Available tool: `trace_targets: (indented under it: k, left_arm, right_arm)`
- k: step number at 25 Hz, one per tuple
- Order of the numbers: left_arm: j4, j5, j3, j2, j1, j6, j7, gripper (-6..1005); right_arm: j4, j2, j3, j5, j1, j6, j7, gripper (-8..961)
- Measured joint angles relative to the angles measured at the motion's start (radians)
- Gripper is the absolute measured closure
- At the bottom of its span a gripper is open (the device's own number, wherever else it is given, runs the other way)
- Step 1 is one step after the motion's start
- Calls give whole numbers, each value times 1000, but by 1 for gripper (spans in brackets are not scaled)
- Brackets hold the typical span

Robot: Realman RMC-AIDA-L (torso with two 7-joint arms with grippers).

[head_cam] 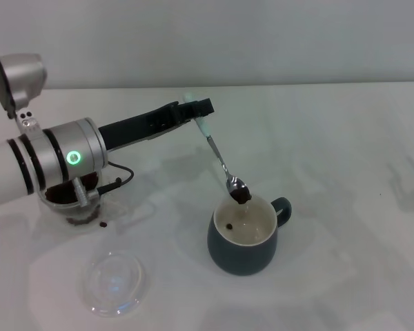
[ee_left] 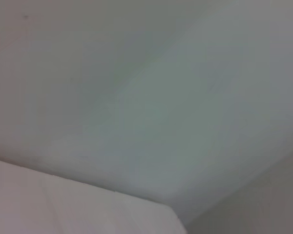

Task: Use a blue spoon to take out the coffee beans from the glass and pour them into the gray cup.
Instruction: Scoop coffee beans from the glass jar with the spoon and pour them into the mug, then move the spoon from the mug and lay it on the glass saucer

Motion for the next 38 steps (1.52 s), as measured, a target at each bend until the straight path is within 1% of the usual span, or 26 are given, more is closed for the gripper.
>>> trace_targets:
  k: [8,12,14,15,18,25,27,31,34,38]
  left_arm:
    - [86,18,91,-2,-1,-45,4,865]
    - [154,42,146,-2,-1,-75,5,865]
    - [169,51,156,-2,-1,-84,5,865]
    - [203,72,175,-2,-1,-101,7,865]
    - [243,101,191,-2,-4,-116,8,865]
    - [275,115,193,-1,-5,-115,9,865]
    - [303,115,193,-1,9,-108,9,865]
    - [374,101,185,-1,66,-79,-1,865]
    - [414,73,154,2,121,-29,-6,865]
    - [454,64,108,5,207,8,-11,865]
  right_arm:
    - [0,0,0,1,4,3,0,558]
    - [0,0,0,2,5,3,0,558]
    - [0,0,0,3,5,3,0,558]
    - [0,0,0,3,5,3,0,558]
    - [0,0,0,3,6,2,0,558]
    - [-1,0,3,3,-2,-19,0,558]
    - [0,0,8,3,-5,-32,0,558]
    - [0,0,15,3,-16,-72,0,558]
    - [0,0,18,3,-29,-109,0,558]
    - [0,0,27,3,-43,-125,0,559]
